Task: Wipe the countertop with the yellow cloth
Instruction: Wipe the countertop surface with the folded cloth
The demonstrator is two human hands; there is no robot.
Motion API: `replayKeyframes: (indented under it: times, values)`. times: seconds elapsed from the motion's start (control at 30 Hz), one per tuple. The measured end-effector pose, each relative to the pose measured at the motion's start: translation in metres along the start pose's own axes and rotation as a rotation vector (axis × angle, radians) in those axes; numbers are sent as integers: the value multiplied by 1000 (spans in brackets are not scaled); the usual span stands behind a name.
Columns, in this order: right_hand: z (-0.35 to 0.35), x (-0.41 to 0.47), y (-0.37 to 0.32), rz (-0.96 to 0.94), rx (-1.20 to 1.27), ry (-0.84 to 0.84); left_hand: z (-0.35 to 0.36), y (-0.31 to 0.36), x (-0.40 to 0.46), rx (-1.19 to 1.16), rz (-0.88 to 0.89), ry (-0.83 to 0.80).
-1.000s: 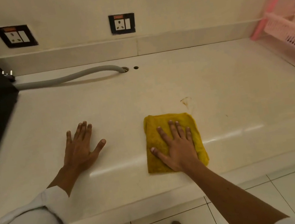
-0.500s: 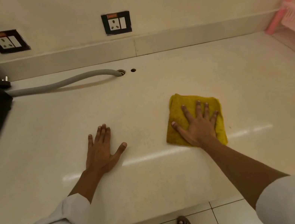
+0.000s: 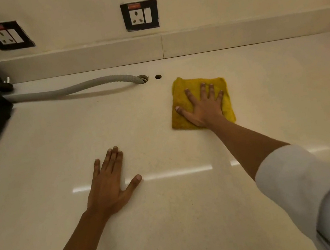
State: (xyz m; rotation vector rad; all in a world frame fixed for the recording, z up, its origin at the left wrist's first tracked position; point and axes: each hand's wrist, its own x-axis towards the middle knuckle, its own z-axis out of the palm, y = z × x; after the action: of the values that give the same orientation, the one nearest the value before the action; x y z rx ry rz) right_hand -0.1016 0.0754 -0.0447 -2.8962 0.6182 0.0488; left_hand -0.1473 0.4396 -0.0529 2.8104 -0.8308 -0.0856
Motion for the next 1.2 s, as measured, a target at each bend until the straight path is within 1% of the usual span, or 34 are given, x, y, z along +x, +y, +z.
replayKeyframes:
  times: [0.17, 0.27, 0.37, 0.63, 0.77, 0.83, 1.0, 1.1, 1.2]
  values:
    - [5, 50, -45, -67, -20, -26, 2, -3, 1, -10, 0, 24]
    - [13, 47, -68, -132, -37, -35, 1, -4, 2, -19, 15, 8]
    - [18, 31, -77, -199, -41, -24, 0, -4, 2, -30, 18, 6]
    - [26, -53, -80, -255, -56, -31, 1, -5, 2, -12, 4, -25]
    - [27, -107, -62, -278, -71, -12, 0, -3, 0, -15, 0, -36]
    - [25, -132, -43, -260, -79, 5, -1, -4, -1, -31, 2, -28]
    - [17, -189, -3, -142, -82, 19, -1, -3, -3, -55, 21, -17]
    - [24, -220, -22, -98, -76, 37, -1, -5, -2, -83, 18, 5]
    - [37, -246, -70, -161, -46, 28, -2, -5, -4, -131, 17, 28]
